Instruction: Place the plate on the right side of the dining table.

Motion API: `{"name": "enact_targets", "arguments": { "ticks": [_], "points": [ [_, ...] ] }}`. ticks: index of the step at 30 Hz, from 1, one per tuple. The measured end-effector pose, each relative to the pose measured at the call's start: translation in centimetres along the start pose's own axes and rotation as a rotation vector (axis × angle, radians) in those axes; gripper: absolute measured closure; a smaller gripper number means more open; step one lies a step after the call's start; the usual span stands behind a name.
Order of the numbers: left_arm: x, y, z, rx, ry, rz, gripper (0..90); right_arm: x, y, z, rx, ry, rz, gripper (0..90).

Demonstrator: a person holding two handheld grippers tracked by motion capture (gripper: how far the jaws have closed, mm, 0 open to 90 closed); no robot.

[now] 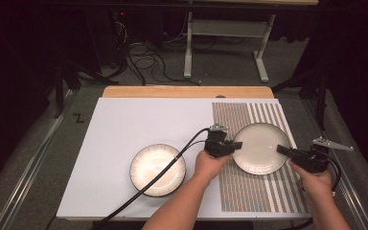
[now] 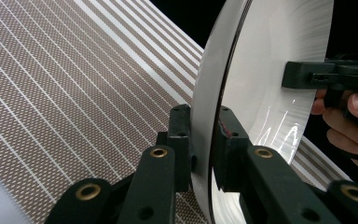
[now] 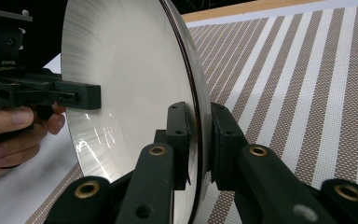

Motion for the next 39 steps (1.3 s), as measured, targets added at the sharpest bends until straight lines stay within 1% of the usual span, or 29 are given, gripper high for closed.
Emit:
{"name": "enact_targets", "arguments": {
  "ticks": [9, 14, 18, 21, 27, 30, 32, 35, 37, 39],
  "points": [
    [0.5, 0.2, -0.6, -0.006, 0.015, 0.012, 79.0, 0.2, -0.5, -0.6, 0.011, 0.012, -0.015, 81.4],
    [0.7, 0.4, -1.0, -0.008, 0.024, 0.009, 79.2, 0.2, -0.8, -0.9, 0.009, 0.017, -0.021, 81.3],
    [0.8, 0.5, -1.0, -0.024, 0.021, 0.011, 79.4, 0.2, -0.9, -1.0, 0.016, 0.016, -0.025, 81.2],
    [0.8, 0.5, -1.0, -0.033, 0.023, 0.019, 79.2, 0.3, -0.8, -1.1, 0.002, 0.016, -0.030, 81.1],
    [0.9, 0.3, -0.9, -0.026, 0.035, 0.036, 78.9, 0.4, -1.0, -1.2, -0.002, 0.016, -0.038, 80.5],
    [1.0, 0.2, -0.9, -0.015, 0.041, 0.046, 78.3, 0.4, -1.0, -1.2, -0.005, 0.018, -0.041, 80.5],
    [1.0, 0.2, -0.9, -0.009, 0.043, 0.052, 78.0, 0.4, -0.9, -1.2, -0.015, 0.016, -0.039, 80.5],
    [1.0, 0.2, -0.9, 0.001, 0.047, 0.068, 77.0, 0.4, -0.9, -1.1, -0.027, 0.024, -0.039, 80.6],
    [1.1, 0.2, -1.0, 0.008, 0.049, 0.078, 76.3, 0.4, -0.9, -1.1, -0.026, 0.028, -0.041, 80.7],
    [1.1, 0.2, -1.0, 0.001, 0.049, 0.080, 74.0, 0.5, -0.9, -1.2, -0.028, 0.030, -0.042, 80.8]
  ]
}}
Point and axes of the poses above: each handheld gripper's, and its own axes: x roughly forward along the jaws, z roughly out of its top, y roughly to its left, the point moved 3 cm from there along x, roughly forward along the jaws, and after that the axes turned 14 degrees about -y, right-handed, at the moved point
